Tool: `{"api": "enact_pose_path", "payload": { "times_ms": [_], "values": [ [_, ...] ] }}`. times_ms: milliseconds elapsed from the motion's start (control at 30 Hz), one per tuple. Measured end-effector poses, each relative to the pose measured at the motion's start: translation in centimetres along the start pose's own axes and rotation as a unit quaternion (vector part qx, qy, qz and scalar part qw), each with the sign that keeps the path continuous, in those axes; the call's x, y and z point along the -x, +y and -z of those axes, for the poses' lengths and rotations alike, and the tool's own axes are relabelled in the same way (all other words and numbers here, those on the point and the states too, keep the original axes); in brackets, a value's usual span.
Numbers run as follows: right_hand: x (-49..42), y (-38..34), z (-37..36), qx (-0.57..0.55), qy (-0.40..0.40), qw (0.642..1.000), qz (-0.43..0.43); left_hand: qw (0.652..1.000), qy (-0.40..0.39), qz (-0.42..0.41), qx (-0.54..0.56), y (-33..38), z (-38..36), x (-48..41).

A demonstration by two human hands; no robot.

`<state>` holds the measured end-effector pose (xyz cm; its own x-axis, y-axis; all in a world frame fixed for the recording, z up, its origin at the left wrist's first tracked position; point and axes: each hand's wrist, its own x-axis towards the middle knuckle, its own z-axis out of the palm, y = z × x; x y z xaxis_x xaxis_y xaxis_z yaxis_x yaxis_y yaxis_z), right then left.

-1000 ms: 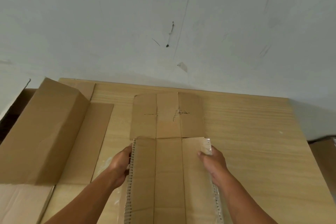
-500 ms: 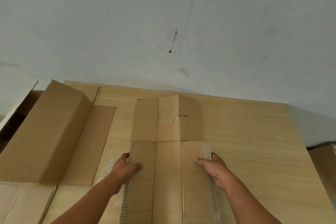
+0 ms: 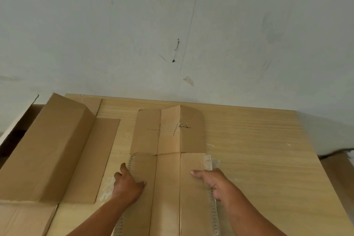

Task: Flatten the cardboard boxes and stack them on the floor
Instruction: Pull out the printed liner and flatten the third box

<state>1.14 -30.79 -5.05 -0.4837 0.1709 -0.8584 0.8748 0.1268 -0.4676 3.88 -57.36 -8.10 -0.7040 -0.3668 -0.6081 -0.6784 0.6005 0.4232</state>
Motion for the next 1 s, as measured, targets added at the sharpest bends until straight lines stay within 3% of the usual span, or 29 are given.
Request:
{"api": "enact_pose_path", "payload": {
  "times_ms": [367, 400, 467, 567, 833, 900, 1000],
  "values": [
    [2.0, -1.2, -1.3, -0.052, -0.106, 0.991, -0.055, 0.965, 0.016, -0.101, -0.239, 1.3, -1.6, 1.8],
    [2.2, -1.1, -1.8, -0.055, -0.114, 0.991, -0.050, 0.970, 0.022, -0.125, -0.208, 1.8, -1.8, 2.2],
    [2.6, -1.2, -3.0, -0.066, -0.126, 0.989, -0.036, 0.988, 0.005, -0.151, -0.035, 3.0, -1.8, 3.2],
    [3.2, -2.0, -4.4, -0.103, -0.159, 0.982, -0.001, 0.978, -0.061, -0.128, 0.151, 4.5, -0.7, 3.9],
    [5.5, -4.0, -7.2, -0.172, -0.185, 0.967, 0.041, 0.925, -0.157, -0.099, 0.331, 4.6, 3.3, 2.6],
    [6.8, -4.4, -8.6, -0.155, -0.153, 0.970, 0.103, 0.918, -0.153, -0.088, 0.356, 4.6, 4.0, 2.8],
    [9.4, -5.0, -11.0, -0.029, -0.110, 0.965, 0.235, 0.919, -0.162, -0.057, 0.356, 4.5, 4.5, 3.1]
  ]
}}
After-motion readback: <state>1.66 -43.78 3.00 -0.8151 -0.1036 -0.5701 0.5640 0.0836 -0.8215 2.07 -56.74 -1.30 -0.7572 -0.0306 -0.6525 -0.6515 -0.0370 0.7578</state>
